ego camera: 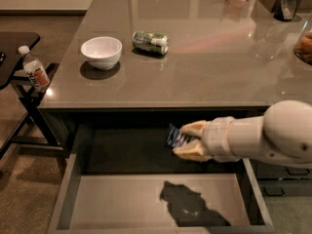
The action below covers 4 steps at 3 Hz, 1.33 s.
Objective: Pick rxbar blueberry from top drawer and place on counter
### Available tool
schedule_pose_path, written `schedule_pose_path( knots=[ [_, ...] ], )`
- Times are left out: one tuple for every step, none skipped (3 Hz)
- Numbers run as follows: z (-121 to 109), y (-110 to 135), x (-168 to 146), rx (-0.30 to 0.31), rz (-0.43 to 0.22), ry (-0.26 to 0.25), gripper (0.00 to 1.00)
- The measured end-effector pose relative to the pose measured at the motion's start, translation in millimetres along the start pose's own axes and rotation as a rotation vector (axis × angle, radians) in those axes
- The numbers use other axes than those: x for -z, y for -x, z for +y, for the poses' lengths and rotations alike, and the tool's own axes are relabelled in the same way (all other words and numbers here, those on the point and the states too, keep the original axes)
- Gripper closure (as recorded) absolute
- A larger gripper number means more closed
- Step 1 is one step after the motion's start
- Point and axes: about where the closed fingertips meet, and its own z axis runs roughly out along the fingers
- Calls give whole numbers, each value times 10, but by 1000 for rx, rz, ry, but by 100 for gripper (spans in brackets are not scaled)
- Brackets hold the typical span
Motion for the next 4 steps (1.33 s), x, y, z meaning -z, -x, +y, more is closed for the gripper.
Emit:
schedule_pose_path(
  knots=[
    [-436,562,601,91,-21,-90,100],
    [-441,577,607,95,-22,-92,100],
    [-715,845,727,177,-19,-145,100],
    [-1123,1271,834,266,-48,-189,100]
  ],
)
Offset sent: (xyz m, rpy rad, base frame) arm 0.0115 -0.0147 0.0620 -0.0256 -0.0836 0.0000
